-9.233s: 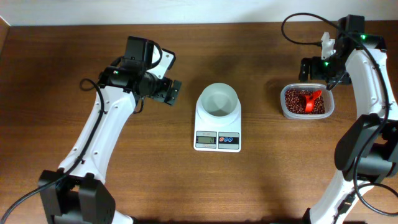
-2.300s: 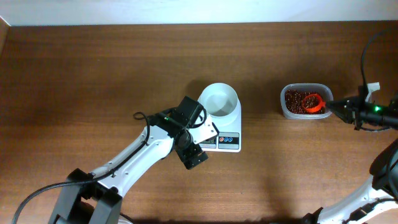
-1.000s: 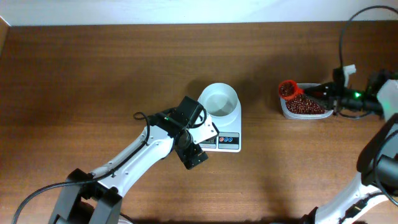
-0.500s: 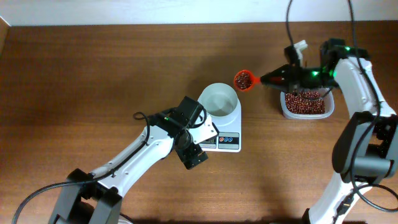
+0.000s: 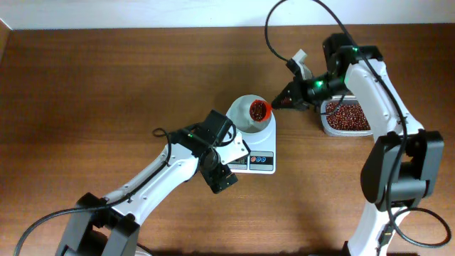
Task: Scoop item into bowl and weigh 50g on scale
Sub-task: 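Carry the filled scoop over the white bowl and pour beans in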
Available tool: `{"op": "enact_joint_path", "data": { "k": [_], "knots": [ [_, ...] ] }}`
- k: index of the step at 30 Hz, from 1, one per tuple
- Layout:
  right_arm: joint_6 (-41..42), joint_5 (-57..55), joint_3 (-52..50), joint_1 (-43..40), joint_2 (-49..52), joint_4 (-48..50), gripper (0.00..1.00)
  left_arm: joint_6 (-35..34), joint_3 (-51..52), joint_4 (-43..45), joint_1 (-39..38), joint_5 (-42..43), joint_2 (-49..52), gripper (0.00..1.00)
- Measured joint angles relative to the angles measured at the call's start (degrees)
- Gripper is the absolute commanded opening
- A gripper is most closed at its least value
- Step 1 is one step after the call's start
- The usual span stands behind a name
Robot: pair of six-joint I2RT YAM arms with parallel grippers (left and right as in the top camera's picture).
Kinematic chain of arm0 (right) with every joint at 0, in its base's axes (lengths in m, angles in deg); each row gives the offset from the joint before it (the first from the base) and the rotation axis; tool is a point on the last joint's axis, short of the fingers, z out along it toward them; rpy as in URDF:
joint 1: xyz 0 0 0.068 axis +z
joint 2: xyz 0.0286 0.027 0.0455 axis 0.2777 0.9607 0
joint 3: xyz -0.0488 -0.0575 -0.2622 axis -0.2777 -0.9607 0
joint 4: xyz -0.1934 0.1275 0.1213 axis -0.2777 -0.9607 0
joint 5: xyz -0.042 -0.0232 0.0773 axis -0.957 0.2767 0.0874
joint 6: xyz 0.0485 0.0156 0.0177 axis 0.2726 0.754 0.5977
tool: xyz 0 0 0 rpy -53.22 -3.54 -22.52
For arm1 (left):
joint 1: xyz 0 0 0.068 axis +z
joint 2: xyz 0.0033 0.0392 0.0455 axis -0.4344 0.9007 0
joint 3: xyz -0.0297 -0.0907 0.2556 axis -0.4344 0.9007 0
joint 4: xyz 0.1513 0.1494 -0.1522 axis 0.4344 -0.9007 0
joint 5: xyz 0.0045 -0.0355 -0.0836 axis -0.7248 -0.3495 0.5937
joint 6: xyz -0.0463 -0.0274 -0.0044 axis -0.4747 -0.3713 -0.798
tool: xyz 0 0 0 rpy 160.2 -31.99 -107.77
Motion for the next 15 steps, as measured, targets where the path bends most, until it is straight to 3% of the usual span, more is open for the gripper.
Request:
{"op": "enact_joint_path", "data": {
  "k": [7,15],
  "knots": [
    [1.1,-16.2,11.1,5.9,0.0,-6.2,0.04,0.0,0.0,0.0,0.0,0.0,0.0,0.99],
    [1.6,-34.4,12.7,12.8,0.0,-6.0,0.04,0.0,0.0,0.0,0.0,0.0,0.0,0.99]
  ]
}}
